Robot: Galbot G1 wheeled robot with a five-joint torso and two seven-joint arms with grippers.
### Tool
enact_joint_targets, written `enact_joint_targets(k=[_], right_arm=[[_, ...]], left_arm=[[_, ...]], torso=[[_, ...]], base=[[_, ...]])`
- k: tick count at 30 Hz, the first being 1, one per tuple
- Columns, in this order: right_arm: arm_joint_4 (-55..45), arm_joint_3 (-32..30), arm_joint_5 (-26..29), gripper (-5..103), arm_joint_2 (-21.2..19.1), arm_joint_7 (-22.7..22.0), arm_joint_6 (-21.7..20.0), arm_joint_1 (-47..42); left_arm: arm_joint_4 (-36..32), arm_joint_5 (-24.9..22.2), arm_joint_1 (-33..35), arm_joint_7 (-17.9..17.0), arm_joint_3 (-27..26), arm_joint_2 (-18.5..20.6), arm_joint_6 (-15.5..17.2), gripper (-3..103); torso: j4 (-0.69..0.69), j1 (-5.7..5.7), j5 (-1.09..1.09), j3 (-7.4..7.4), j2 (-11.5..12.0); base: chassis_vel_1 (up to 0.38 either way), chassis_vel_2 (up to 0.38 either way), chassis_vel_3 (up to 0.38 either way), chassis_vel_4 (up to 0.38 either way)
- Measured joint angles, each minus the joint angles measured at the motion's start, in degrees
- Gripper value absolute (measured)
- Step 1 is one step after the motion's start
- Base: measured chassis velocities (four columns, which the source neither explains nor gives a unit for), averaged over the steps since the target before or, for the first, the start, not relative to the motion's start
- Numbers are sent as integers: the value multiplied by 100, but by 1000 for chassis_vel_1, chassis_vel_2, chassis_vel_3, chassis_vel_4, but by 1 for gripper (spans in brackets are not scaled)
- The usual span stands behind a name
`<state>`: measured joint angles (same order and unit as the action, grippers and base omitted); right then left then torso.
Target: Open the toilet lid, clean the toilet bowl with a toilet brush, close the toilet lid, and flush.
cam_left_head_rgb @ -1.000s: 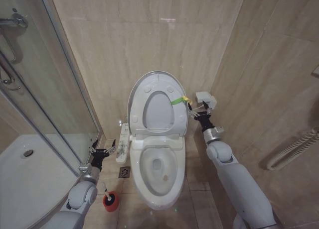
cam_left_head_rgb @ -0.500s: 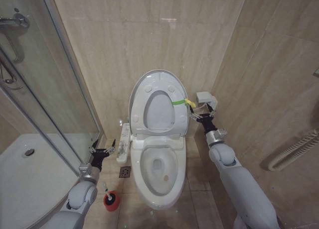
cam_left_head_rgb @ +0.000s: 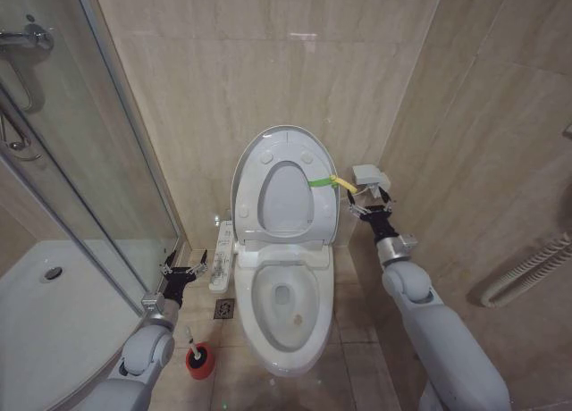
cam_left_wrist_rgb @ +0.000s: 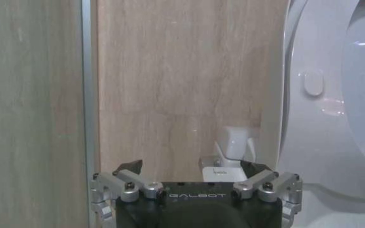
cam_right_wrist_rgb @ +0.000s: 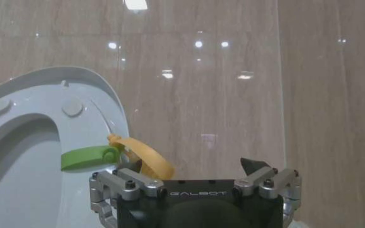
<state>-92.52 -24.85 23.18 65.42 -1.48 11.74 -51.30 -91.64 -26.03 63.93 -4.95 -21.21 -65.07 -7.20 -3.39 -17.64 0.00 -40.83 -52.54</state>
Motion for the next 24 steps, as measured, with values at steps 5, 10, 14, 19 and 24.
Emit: enact_joint_targets(k=[5, 10, 14, 19, 24], right_arm=[[-306, -140, 106, 100, -72, 11, -31, -364], [-687, -228, 181, 100, -86, 22, -61, -794], [-925, -241, 185, 100, -29, 7, -101, -1014], [-1167, -271, 25, 100, 161, -81, -153, -1228], [-1301, -308, -211, 100, 253, -91, -201, -1413]], left_arm=[[0, 0, 0, 0, 0, 0, 0, 100], [0, 0, 0, 0, 0, 0, 0, 100], [0, 0, 0, 0, 0, 0, 0, 100], [0, 0, 0, 0, 0, 0, 0, 100], [0, 0, 0, 0, 0, 0, 0, 100]], torso=[[-1, 0, 0, 0, 0], [0, 0, 0, 0, 0], [-1, 0, 0, 0, 0], [-1, 0, 0, 0, 0], [-1, 0, -1, 0, 0]], base=[[0, 0, 0, 0], [0, 0, 0, 0], [0, 0, 0, 0], [0, 0, 0, 0], [0, 0, 0, 0]])
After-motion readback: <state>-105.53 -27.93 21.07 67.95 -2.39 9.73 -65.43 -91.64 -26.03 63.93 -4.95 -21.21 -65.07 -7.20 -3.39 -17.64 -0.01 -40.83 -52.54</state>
